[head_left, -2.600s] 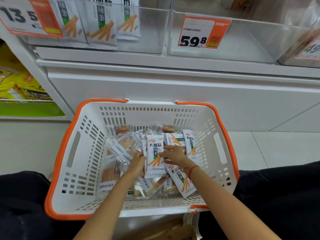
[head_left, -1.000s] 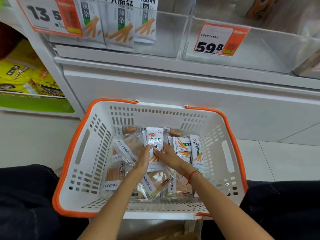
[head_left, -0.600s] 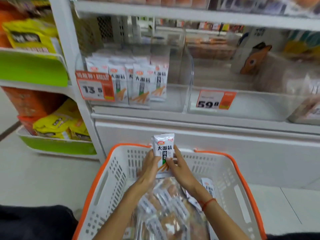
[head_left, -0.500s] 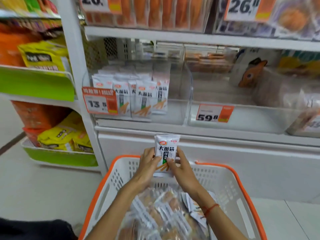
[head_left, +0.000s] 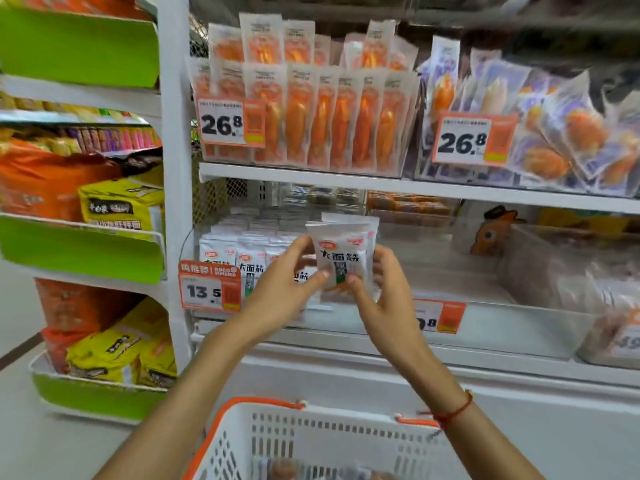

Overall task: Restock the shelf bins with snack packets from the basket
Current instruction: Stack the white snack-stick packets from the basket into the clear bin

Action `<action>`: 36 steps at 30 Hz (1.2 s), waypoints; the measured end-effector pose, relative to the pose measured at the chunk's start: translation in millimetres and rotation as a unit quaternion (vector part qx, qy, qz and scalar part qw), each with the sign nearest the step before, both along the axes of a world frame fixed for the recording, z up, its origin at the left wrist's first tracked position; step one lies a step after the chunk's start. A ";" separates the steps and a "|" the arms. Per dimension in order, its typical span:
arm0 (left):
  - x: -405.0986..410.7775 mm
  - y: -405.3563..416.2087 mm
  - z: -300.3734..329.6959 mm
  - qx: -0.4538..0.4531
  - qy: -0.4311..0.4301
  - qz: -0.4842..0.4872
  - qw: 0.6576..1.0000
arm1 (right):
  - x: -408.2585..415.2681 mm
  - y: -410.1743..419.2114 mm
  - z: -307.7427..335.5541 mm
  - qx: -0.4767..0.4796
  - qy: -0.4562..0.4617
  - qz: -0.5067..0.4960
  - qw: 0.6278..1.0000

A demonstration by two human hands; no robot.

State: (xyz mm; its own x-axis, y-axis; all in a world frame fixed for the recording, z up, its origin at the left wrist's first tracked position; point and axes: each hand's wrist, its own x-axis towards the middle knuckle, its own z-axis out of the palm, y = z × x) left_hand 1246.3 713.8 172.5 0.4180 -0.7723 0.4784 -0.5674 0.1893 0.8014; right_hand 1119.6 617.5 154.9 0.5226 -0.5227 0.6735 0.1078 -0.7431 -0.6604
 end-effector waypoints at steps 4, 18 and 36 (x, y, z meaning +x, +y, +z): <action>18.5 -27.0 13.0 -0.001 -0.048 0.080 0.996 | 15.1 -19.0 16.8 -0.108 0.028 -0.105 0.988; 56.3 -84.0 -18.0 0.133 -0.239 0.233 0.933 | 79.2 -47.8 11.1 0.004 0.272 -0.171 0.947; 79.7 -93.8 4.6 0.346 -0.444 0.170 0.809 | 125.6 -94.7 2.7 0.095 0.490 -0.119 0.858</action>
